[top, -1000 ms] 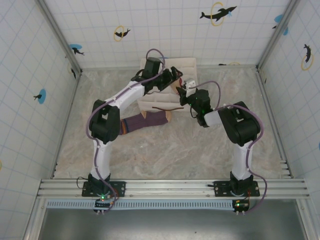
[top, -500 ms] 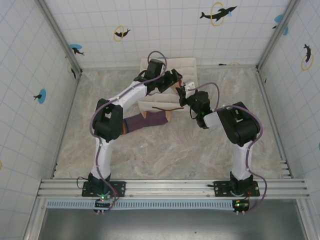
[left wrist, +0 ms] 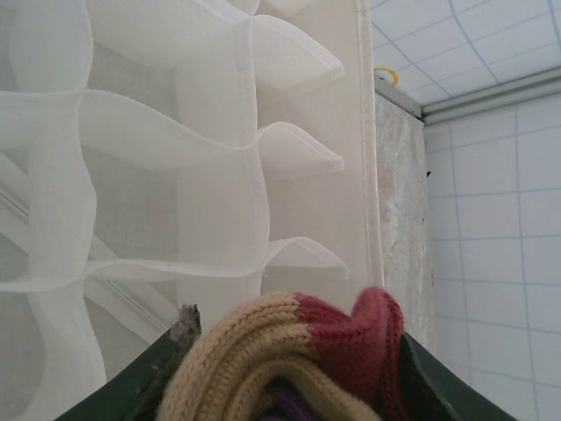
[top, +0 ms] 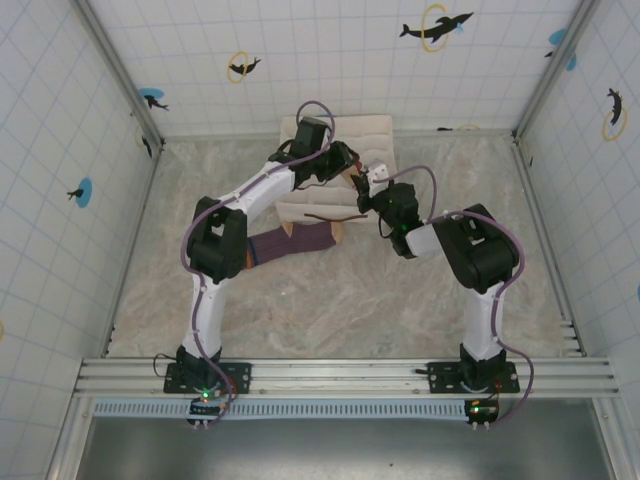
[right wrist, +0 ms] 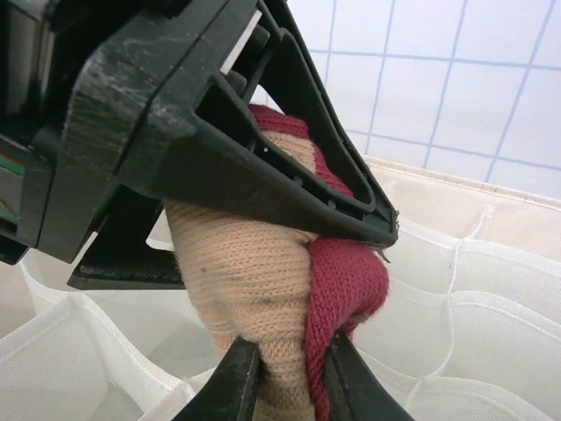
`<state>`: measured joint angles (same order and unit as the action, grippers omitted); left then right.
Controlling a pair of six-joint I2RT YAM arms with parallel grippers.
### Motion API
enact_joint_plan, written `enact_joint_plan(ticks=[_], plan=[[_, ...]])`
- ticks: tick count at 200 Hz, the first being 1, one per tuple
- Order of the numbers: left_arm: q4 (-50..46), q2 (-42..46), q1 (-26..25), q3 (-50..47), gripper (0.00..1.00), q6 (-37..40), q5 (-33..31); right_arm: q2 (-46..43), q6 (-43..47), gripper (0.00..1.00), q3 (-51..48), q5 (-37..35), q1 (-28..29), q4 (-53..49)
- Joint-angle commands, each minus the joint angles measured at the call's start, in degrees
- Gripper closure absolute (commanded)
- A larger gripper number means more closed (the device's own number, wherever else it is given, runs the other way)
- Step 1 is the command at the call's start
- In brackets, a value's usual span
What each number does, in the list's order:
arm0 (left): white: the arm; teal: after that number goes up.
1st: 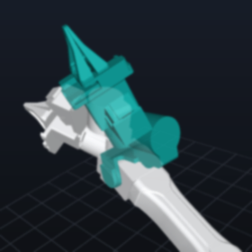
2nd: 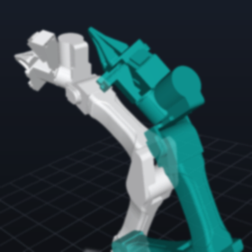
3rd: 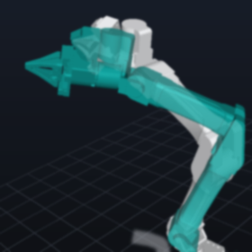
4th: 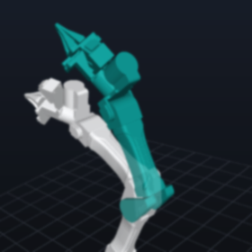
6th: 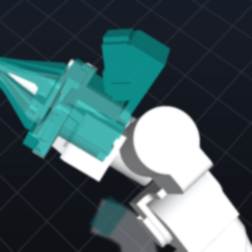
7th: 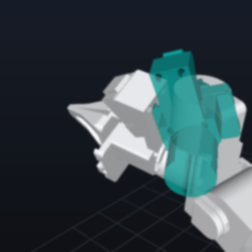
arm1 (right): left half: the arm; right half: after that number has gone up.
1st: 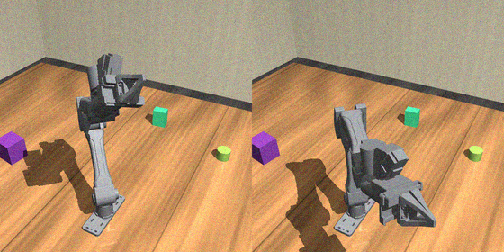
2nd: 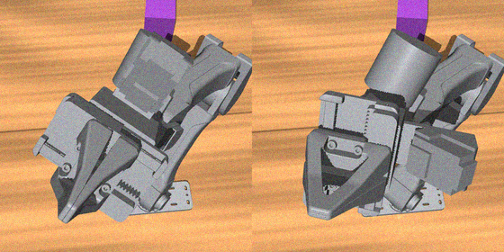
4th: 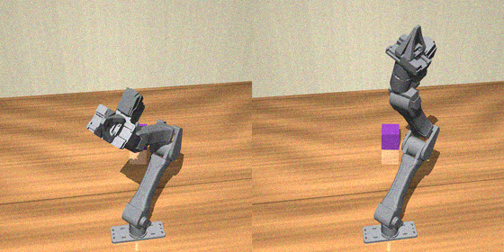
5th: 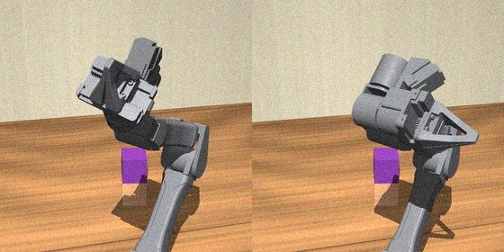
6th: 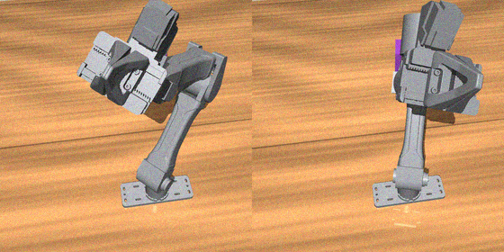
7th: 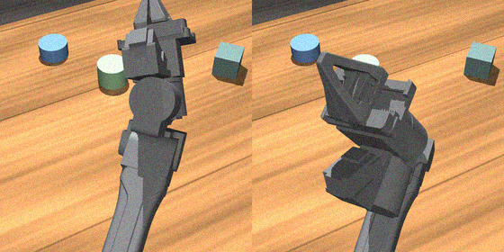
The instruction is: Roll the socks
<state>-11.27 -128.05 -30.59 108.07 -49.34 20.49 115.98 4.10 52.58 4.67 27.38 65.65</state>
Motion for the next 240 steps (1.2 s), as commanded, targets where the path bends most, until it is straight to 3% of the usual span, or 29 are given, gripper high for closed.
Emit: enact_joint_plan(ticks=[1, 28, 76, 113, 136, 225, 240], plan=[[-0.9, -1.6, -0.9, 1.6, 0.57, 1.1, 1.9, 0.7, 0.9, 1.0, 0.6, -0.6, 0.2, 2.3], [-1.1, -1.5, -1.2, 1.7, 0.62, 1.5, 1.6, 1.3, 0.3, 1.0, 2.2, -0.5, 0.0, -0.5], [-1.3, -1.8, -1.8, 1.8, 0.81, 2.9, 0.4, 2.0, 0.2, 1.0, 4.3, -0.7, -0.1, -4.8], [-2.0, -2.4, -2.0, 2.8, 1.0, 6.2, -2.1, 2.6, -0.3, 0.83, 6.6, -0.6, -0.6, -10.0], [-2.9, -3.8, -2.0, 5.1, 1.0, 8.0, -2.3, 2.1, -1.0, 0.7, 6.5, -0.1, -1.1, -10.9], [-2.0, -5.8, -1.6, 7.0, 1.0, 13.5, -3.5, -0.5, -4.5, 0.6, 8.1, 6.4, -4.4, -20.8], [-2.1, -6.0, -1.6, 7.4, 1.0, 15.0, -3.3, -1.4, -6.4, 0.52, 8.6, 10.2, -5.6, -22.9]])
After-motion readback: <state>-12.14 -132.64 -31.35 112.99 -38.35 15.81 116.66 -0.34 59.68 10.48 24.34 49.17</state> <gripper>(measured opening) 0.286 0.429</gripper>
